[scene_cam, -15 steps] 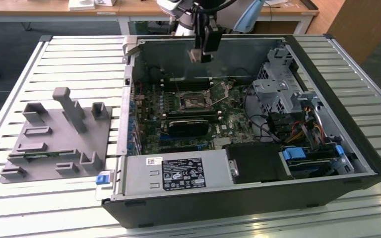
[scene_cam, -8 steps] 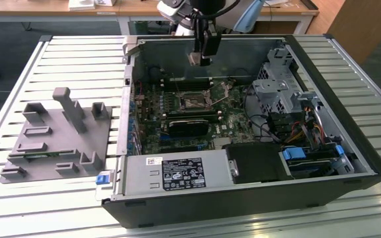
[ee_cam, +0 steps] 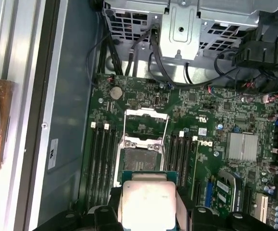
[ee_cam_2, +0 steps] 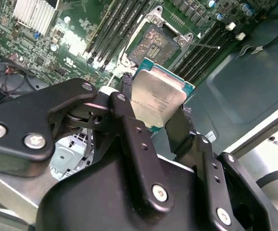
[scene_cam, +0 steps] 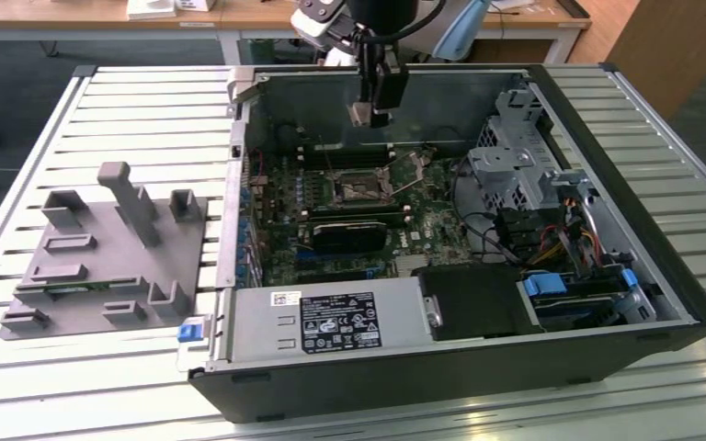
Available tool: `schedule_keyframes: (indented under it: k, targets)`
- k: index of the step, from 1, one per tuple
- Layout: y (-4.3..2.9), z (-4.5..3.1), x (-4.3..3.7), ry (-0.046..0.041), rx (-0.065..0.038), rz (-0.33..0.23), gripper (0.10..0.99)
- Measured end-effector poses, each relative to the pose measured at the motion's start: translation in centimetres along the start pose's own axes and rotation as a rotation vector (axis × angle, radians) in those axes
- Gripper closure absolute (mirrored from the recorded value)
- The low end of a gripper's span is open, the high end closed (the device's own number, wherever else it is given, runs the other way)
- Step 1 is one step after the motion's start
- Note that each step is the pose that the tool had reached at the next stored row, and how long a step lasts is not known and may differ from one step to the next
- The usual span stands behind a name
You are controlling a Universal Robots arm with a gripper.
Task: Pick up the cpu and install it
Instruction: 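Place the cpu into insertion slot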
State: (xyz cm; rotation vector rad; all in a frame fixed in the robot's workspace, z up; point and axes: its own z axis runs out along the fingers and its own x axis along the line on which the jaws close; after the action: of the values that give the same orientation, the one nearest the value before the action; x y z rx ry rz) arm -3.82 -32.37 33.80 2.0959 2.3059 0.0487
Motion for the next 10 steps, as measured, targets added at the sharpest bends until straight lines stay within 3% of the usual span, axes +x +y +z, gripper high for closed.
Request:
schedule_keyframes:
  k: [3,10]
  targets:
    - [-0.02,0.42,0.02,-0.0074,-0.003,0.013,0.557]
    - [-0.04,0.99,0.05,-0.0078,-0.003,0.013,0.557]
